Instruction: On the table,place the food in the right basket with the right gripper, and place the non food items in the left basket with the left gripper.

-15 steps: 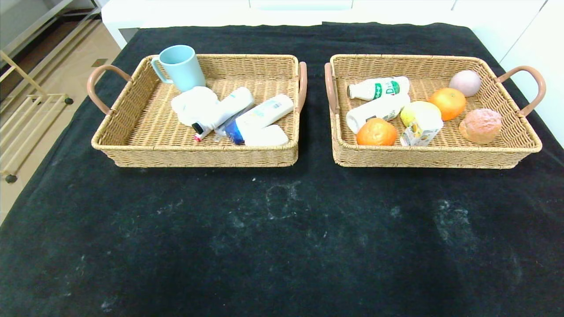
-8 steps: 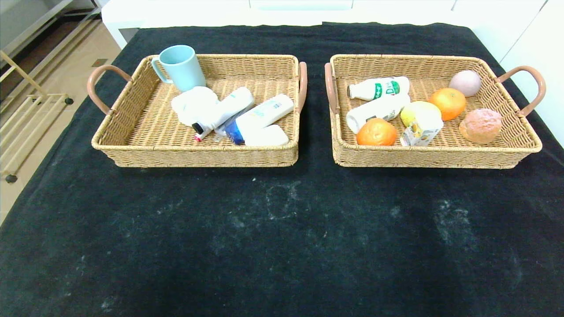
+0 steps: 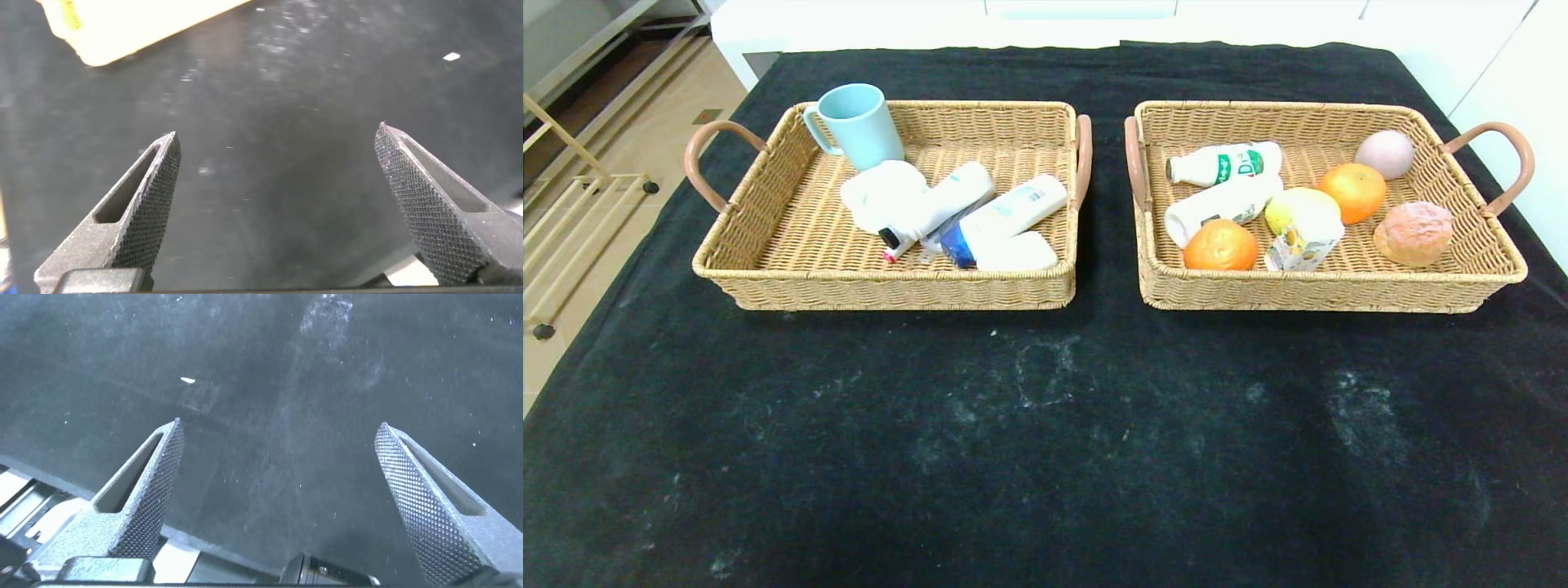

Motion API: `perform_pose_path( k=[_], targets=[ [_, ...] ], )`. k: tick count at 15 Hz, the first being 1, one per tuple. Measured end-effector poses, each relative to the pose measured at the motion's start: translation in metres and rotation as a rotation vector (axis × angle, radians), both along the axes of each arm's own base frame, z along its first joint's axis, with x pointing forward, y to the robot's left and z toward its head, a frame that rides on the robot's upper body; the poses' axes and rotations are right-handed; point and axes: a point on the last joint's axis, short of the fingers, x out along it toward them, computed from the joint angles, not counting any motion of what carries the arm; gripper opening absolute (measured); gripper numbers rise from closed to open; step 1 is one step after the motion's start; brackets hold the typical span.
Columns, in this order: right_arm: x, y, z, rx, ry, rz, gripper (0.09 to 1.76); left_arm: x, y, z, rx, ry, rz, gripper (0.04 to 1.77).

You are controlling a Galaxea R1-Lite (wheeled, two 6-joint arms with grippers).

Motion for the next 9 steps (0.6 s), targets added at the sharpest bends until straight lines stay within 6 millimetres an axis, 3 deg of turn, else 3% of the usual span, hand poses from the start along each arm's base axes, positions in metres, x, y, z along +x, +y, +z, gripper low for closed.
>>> perform_pose_path(
  k=[4,6,9],
  targets=[
    [0.018,0.000,-0.010,0.015,-0.166,0.001,1.71,0.011,-0.001,-0.034,-0.015,-0.096,-0.004,1.72],
    [0.035,0.000,-0.017,0.031,-0.241,-0.028,1.71,0.027,-0.001,-0.044,-0.057,-0.195,0.018,1.72],
    [0.061,-0.003,-0.040,0.020,-0.288,-0.163,1.71,0.054,0.000,-0.074,-0.092,-0.242,0.057,1.72]
  ],
)
